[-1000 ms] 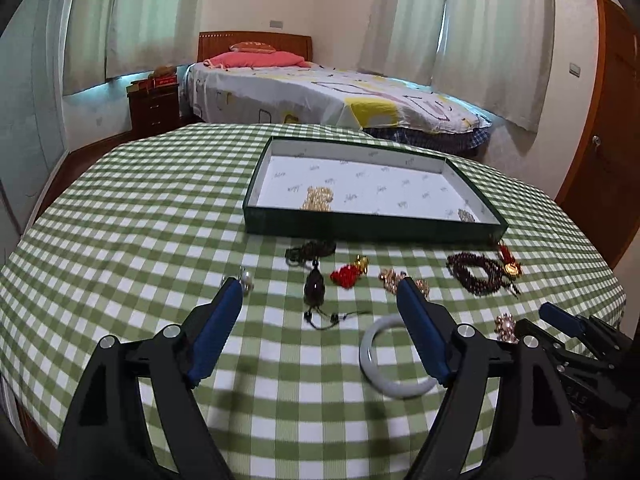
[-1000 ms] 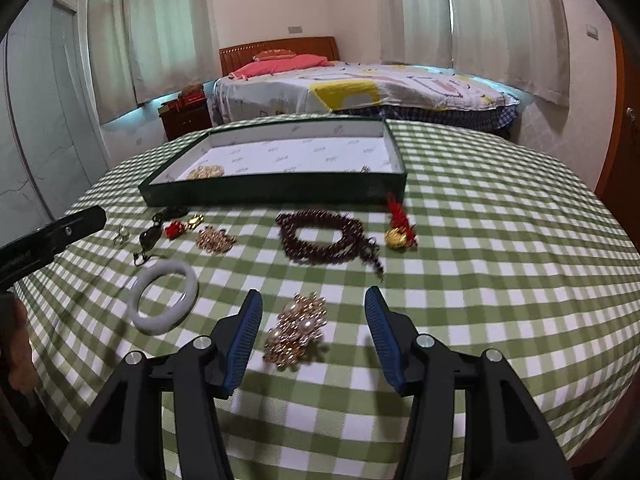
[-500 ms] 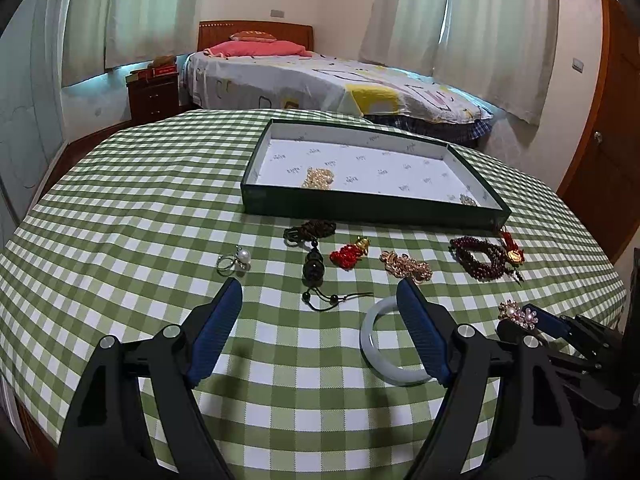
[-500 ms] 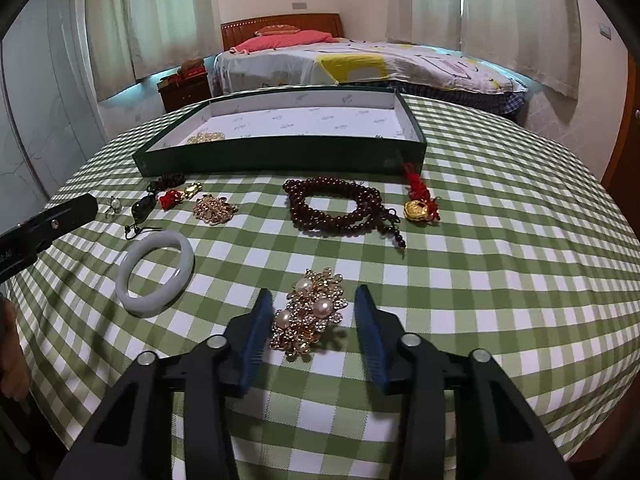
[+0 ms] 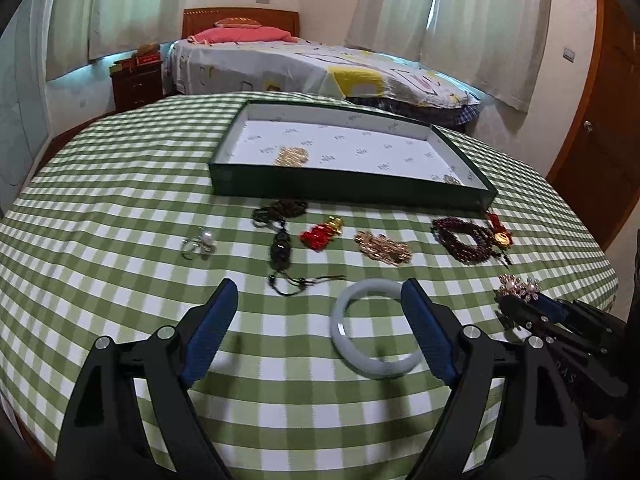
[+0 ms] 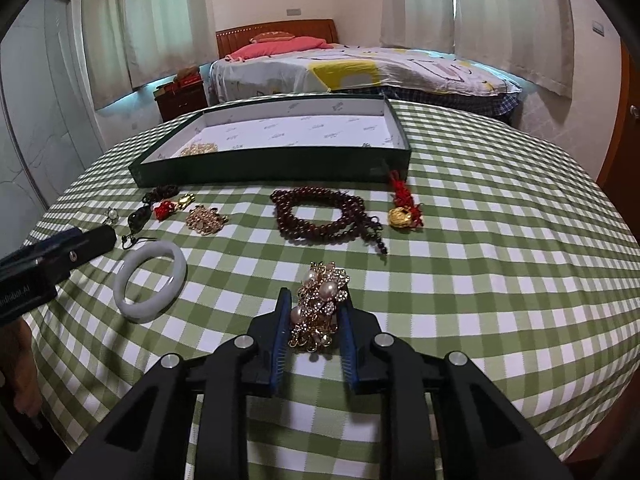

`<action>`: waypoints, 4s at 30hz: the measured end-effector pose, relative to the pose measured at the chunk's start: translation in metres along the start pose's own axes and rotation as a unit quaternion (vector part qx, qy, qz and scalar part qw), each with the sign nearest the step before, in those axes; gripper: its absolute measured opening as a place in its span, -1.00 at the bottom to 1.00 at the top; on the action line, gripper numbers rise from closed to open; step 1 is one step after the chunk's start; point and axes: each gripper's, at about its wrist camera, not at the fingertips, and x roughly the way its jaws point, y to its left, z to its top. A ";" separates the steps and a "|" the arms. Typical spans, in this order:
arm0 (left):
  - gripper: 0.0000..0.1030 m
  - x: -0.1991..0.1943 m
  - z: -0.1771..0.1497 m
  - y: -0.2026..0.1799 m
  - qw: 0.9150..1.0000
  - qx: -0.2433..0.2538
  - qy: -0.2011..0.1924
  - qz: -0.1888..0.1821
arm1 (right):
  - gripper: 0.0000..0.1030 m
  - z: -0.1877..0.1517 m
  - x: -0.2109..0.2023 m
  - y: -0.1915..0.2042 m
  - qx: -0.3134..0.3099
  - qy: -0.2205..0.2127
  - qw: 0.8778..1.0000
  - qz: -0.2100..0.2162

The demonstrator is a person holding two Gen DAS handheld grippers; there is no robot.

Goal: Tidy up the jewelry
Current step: 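Lower the left tool onto the white jade bangle and grasp it, then place the jade bangle in the box with the left tool while the right tool places the brooch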

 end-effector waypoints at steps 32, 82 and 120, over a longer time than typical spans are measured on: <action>0.34 0.034 -0.016 -0.044 0.997 0.067 0.040 -0.003 | -0.54 -0.003 -0.004 -0.016 0.021 -0.015 1.000 0.007; 0.34 0.144 0.118 -0.028 0.999 0.034 0.033 -0.013 | -0.54 0.138 0.109 -0.007 -0.015 -0.003 0.999 0.041; 0.59 0.111 0.124 -0.031 0.999 0.035 -0.015 -0.022 | -0.24 0.137 0.099 -0.015 -0.002 -0.005 0.999 0.040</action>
